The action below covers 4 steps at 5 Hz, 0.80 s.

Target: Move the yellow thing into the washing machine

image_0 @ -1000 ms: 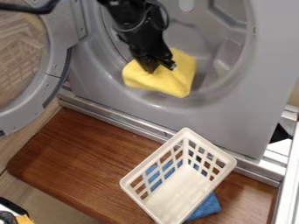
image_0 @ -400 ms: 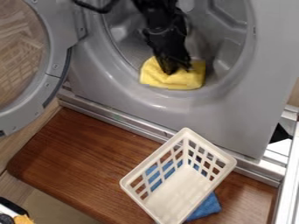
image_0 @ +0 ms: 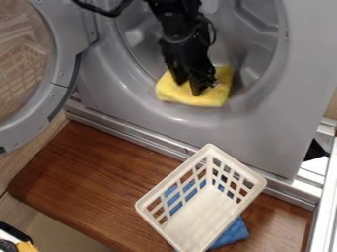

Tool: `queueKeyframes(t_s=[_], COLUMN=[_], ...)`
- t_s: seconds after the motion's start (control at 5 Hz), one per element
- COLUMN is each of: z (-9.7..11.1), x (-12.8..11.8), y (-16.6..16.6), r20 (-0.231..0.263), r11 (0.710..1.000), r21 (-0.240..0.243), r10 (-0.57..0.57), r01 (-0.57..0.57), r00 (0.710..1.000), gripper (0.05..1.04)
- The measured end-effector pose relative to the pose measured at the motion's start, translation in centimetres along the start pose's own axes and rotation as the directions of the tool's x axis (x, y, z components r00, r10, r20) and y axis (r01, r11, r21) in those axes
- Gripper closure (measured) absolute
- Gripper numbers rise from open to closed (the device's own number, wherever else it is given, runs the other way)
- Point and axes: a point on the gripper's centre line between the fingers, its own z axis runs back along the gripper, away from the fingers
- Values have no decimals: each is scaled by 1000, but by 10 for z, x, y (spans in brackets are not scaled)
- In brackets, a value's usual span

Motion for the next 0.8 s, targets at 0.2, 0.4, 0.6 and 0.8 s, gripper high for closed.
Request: queueKeyframes(t_s=[0.2, 0.4, 0.6, 0.8], z=[13, 27, 39, 49], x=[-3, -8, -11, -23], y=[-3, -2, -3, -16], r20=[17, 30, 25, -96], r11=[1000, 1000, 1000, 996], r21=[-1, -3, 6, 81], r10=[3, 15, 18, 53], r01=[-3, -15, -18, -45], r00=[1000, 999, 1000, 994], gripper=[90, 79, 83, 84])
